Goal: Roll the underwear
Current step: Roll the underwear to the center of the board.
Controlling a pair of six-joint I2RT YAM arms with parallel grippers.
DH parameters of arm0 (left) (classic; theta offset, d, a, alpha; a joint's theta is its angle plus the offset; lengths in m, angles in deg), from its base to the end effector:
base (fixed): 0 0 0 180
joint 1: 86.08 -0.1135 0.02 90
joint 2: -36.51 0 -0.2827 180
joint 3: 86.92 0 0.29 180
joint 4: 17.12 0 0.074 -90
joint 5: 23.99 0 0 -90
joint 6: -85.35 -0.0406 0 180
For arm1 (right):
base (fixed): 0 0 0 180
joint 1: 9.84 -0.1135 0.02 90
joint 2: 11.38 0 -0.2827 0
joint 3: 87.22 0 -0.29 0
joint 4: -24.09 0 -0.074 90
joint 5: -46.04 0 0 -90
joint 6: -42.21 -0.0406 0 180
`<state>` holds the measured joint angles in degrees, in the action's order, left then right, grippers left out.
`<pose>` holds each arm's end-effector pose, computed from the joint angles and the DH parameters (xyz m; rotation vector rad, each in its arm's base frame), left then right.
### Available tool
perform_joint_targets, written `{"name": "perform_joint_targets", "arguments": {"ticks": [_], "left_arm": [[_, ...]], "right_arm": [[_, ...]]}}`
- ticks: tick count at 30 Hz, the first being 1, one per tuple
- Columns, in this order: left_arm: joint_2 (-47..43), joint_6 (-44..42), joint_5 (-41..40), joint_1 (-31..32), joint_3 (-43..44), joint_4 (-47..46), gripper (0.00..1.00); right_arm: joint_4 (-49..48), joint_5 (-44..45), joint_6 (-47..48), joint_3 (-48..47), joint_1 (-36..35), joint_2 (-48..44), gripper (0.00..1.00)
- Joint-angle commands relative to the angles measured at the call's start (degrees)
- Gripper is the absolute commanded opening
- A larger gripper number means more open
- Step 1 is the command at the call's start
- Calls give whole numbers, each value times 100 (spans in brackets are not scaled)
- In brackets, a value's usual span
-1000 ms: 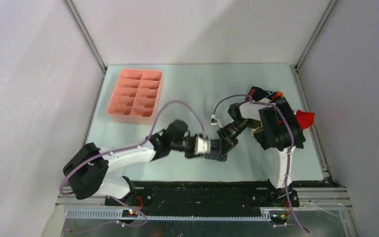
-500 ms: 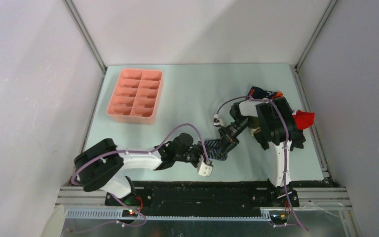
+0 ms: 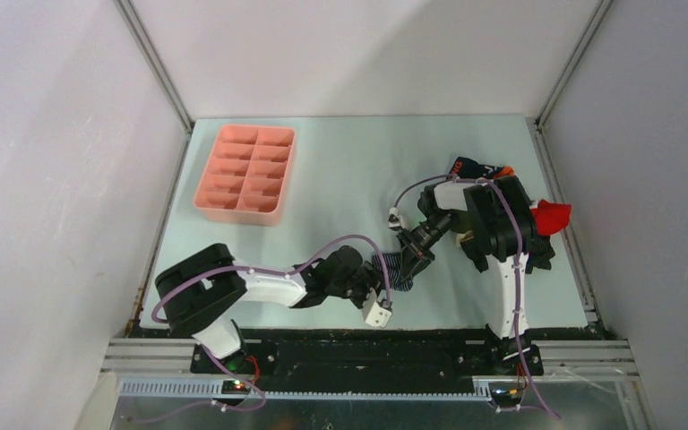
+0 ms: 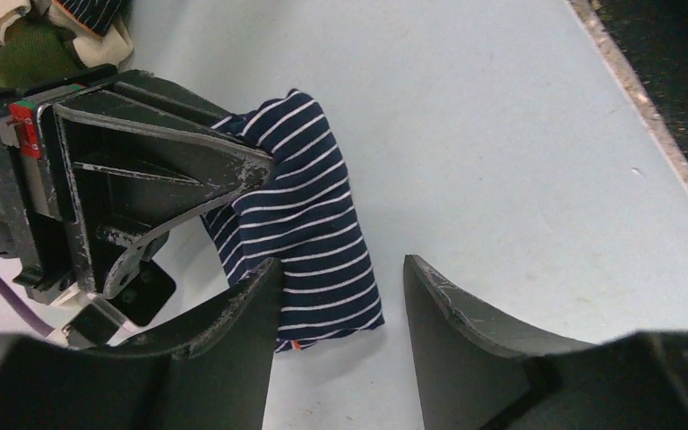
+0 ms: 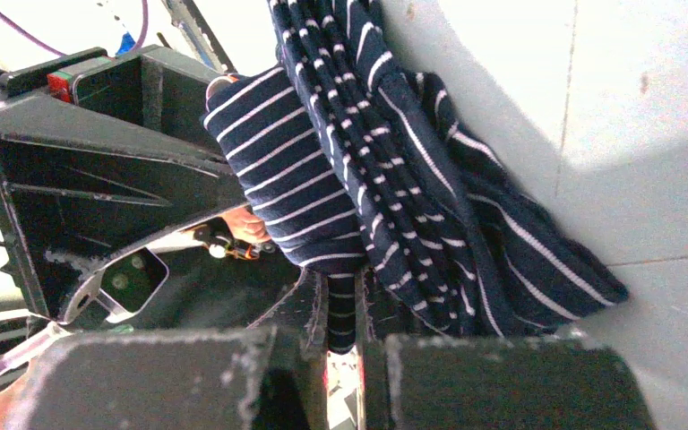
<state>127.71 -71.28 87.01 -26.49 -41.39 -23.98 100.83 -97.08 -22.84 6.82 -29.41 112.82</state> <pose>0.1473 -0.2797 0.1186 2.0583 0.8240 -0.3436 0.3332 0.1529 0.0787 0.6846 -2.3968 -1.2629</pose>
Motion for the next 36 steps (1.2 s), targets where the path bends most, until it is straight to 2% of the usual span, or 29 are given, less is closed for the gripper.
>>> {"name": "perform_joint_targets", "arguments": {"ticks": [1, 4, 6, 7, 10, 11, 13, 14, 15, 16, 17, 18, 19, 20, 22, 23, 24, 25, 26, 27, 28, 29, 31, 32, 33, 34, 35, 36], "left_arm": [[314, -172, -617, 120, 203, -255, 59], [590, -497, -1066, 123, 272, -298, 54], [801, -702, -1291, 127, 324, -250, 45], [890, -759, -1344, 130, 333, -210, 35], [939, -839, -1402, 131, 431, -33, 20], [953, -837, -1408, 138, 479, 49, 11], [960, -730, -1411, 149, 660, 391, 1], [954, -670, -1402, 149, 780, 623, 1], [940, -646, -1395, 153, 820, 720, 0], [919, -594, -1380, 156, 896, 907, 0], [909, -569, -1380, 151, 931, 994, 0], [877, -524, -1346, 152, 1003, 1215, 0], [862, -482, -1327, 150, 1042, 1333, 0], [840, -460, -1269, 152, 1134, 1588, 0], [834, -430, -1089, 146, 1413, 2240, 0], [849, -388, -871, 139, 1546, 2539, 0], [916, -343, -685, 87, 1908, 3256, 0], [974, -193, -291, 61, 2131, 3658, 0], [1151, -87, -92, 19, 2635, 4443, 0], [1250, 150, 299, 5, 2877, 5108, 0], [1442, 304, 501, -23, 3256, 5340, 0], [1591, 545, 935, -42, 3505, 5710, 0], [1727, 931, 1469, -96, 3664, 5864, 0], [1761, 1077, 1597, -125, 3673, 5837, 0], [1818, 1311, 1765, -146, 3677, 5790, 0], [1851, 1403, 1832, -199, 3684, 5778, 0], [1935, 1595, 1960, -240, 3713, 5771, 0], [1989, 1795, 2026, -335, 3737, 5773, 0]], "right_arm": [[-529, 639, 57, -108, 24, 263, 0], [-478, 624, 58, -150, 37, 310, 0], [-461, 620, 51, -160, 47, 329, 0], [-455, 613, 48, -166, 49, 331, 0], [-461, 603, 16, -178, 63, 344, 0], [-473, 604, 9, -176, 71, 343, 0], [-485, 581, -2, -170, 99, 303, 6], [-503, 582, 0, -169, 105, 204, 17], [-538, 559, 9, -167, 150, 6, 24], [-569, 536, 19, -173, 183, -165, 37], [-695, 482, -3, -172, 275, -616, 44], [-801, 458, -127, -154, 431, -888, 62], [-1114, 429, -213, -133, 526, -1574, 71], [-1287, 449, -334, -78, 685, -1922, 89], [-1817, 961, -241, 45, 771, -3125, 98], [-2409, 1601, -90, 212, 775, -4074, 99], [-2893, 2172, 30, 843, 774, -4657, 99], [-3915, 2362, 389, 1717, 772, -5828, 99], [-4874, 2408, 612, 2178, 778, -6382, 99], [-5202, 2366, 1046, 3059, 774, -7393, 100], [-5417, 2275, 1183, 3398, 750, -7828, 100], [-5311, 2229, 1378, 3896, 729, -8585, 100], [-4278, 1911, 1858, 4195, 660, -9411, 99], [-3371, 1621, 2081, 4230, 594, -9787, 93], [-2952, 1494, 2505, 4282, 555, -9930, 83], [-2238, 1363, 2699, 4313, 431, -10170, 78], [-2017, 1373, 2860, 4412, 271, -10275, 71], [-1793, 1392, 2894, 4483, 217, -10423, 70]]}}
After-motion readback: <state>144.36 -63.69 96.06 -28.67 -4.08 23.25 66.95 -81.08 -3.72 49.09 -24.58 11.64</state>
